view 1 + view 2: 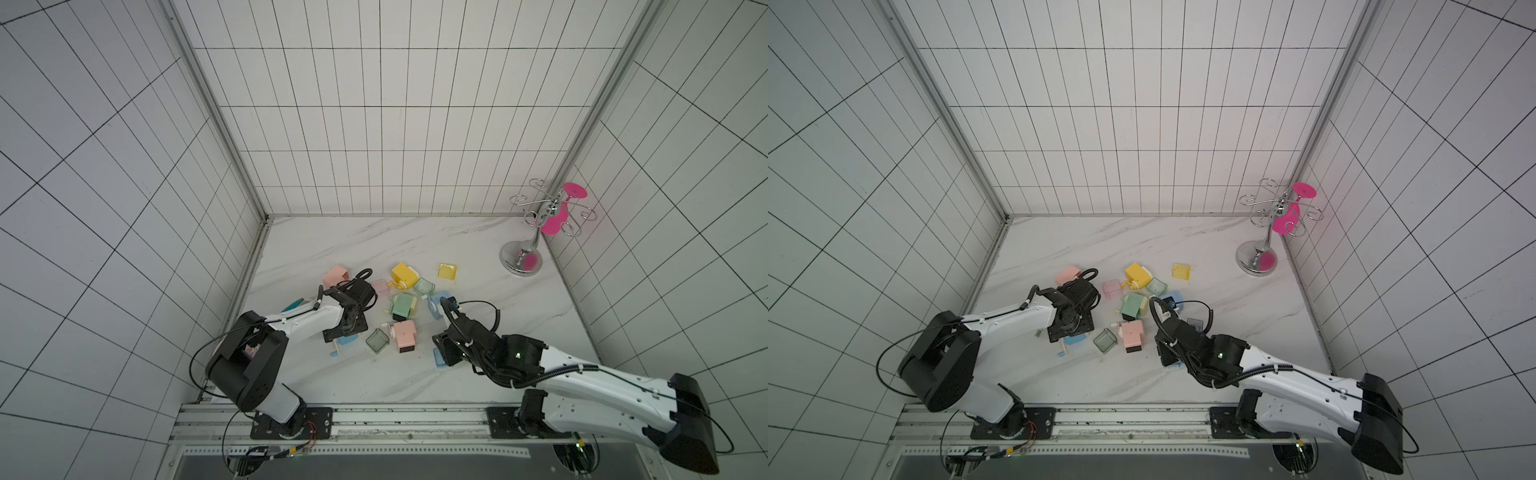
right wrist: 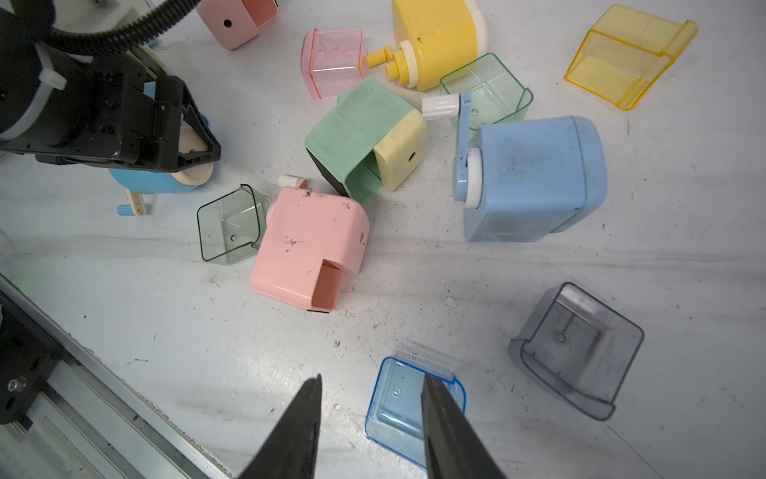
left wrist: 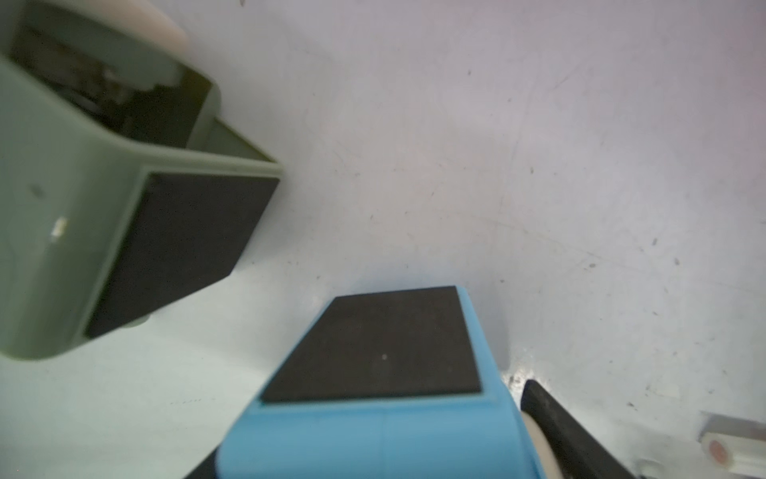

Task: Put the tray back into the pencil sharpener
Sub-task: Pick up the pencil sharpener from the center of the board.

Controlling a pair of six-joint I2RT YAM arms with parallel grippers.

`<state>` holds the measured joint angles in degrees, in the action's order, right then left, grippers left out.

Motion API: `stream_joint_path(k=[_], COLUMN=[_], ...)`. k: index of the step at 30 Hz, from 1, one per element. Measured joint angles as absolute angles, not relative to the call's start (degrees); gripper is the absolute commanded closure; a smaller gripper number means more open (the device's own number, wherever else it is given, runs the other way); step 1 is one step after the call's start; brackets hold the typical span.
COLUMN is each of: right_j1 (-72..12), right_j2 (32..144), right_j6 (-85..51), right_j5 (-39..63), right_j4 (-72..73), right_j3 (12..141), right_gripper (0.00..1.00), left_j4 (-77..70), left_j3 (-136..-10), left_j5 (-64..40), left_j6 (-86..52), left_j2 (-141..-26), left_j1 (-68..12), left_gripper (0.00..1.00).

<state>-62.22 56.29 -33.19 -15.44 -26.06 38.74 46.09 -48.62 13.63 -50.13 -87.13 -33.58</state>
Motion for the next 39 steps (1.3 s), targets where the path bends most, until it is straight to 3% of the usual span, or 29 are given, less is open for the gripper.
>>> stream_joint_path(k=[12, 25, 34, 39], right_j1=[-62.22, -61.84, -49.45, -43.77], right_j2=[56.27, 55.09, 46.87, 45.74], right_j6=[-33.32, -33.76, -37.08, -40.51], right_j5=[-15.44, -14.04, -0.51, 10.48], right_j4=[-26.04, -26.02, -22.83, -18.94], right_j3=[38.74, 38.74, 35.99, 35.79], right_gripper=[0.57, 0.58, 0.54, 0.44], left_j4=[45.6, 43.53, 41.91, 39.53], left_j3=[-47.13, -41.34, -43.2, -45.58], left_j5=[13.96, 9.43, 7.4, 7.29], left_j6=[-44.97, -36.12, -29.87, -26.61], left_j2=[-85.27, -72.2, -66.94, -66.83], left_j1=[-34.89, -37.17, -45.54, -51.9], left_gripper=[0.44, 0.51, 0.53, 0.55])
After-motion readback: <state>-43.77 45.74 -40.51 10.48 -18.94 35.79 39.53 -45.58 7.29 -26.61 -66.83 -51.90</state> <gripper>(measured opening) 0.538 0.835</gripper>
